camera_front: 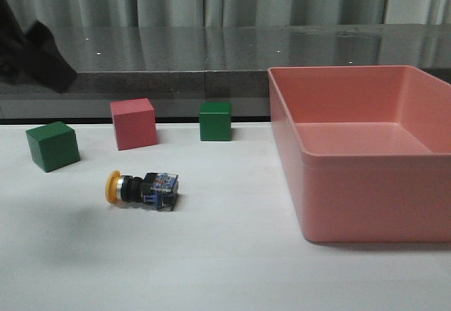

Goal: Place and stand button with both arms

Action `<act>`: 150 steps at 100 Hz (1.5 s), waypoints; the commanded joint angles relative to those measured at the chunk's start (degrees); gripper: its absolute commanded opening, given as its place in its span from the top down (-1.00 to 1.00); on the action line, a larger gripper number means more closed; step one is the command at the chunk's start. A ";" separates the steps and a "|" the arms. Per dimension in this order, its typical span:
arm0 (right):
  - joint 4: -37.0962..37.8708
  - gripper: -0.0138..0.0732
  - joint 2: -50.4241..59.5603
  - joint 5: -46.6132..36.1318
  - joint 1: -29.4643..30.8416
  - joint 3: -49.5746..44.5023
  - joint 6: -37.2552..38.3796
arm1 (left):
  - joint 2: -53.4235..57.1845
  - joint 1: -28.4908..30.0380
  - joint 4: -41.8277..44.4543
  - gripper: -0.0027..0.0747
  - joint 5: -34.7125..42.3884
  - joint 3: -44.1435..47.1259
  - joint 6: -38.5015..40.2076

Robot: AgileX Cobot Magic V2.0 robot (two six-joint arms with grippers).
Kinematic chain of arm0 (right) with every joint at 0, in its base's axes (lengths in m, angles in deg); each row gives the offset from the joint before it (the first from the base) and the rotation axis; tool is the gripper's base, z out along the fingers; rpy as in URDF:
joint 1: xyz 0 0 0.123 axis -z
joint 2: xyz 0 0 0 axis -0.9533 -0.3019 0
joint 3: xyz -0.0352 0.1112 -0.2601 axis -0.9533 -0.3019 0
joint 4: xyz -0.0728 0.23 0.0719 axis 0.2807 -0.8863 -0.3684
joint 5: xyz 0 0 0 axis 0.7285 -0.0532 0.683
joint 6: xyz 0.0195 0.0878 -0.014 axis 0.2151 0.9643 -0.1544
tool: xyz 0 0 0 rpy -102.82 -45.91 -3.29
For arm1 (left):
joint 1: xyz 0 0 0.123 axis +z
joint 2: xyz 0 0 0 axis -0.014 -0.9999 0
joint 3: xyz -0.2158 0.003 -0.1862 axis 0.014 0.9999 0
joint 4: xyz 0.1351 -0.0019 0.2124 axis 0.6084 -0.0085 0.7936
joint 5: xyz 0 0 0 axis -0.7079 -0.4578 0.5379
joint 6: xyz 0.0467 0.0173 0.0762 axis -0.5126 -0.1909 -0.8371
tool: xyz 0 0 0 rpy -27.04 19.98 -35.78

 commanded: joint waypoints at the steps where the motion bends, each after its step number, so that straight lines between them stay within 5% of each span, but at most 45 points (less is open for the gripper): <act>1: -1.02 0.82 -0.22 -3.70 0.34 1.63 0.20 | -3.99 -0.83 -0.52 -0.54 1.42 -4.36 -4.06; 16: -1.03 0.82 -0.22 -3.75 0.34 1.63 0.20 | -9.26 -1.77 -9.06 -0.54 -4.85 -7.65 -15.58; 34: -1.03 0.82 -0.22 -4.11 0.34 1.63 0.20 | -9.43 -0.48 -36.65 -0.54 -16.15 -9.56 -44.89; 45: -1.03 0.82 -0.22 -4.11 0.34 1.63 0.20 | -9.43 3.14 -51.21 -0.54 -25.07 -9.84 -59.83; 63: -1.08 0.82 -0.22 -4.12 0.34 1.63 0.20 | -10.33 10.10 -62.94 -0.54 -31.22 -9.84 -74.20; 86: -1.19 0.82 -0.22 -4.12 0.34 1.63 0.20 | -10.55 11.91 -68.15 -0.54 -31.54 -9.84 -74.59; 106: -1.43 0.82 -0.22 -4.00 0.34 1.63 0.20 | -14.21 11.90 -69.39 -0.54 -42.14 -9.71 -91.85; 150: -1.46 0.82 -0.22 -3.74 0.34 1.63 0.20 | -24.83 12.89 -72.04 -0.54 -46.57 -9.71 -103.65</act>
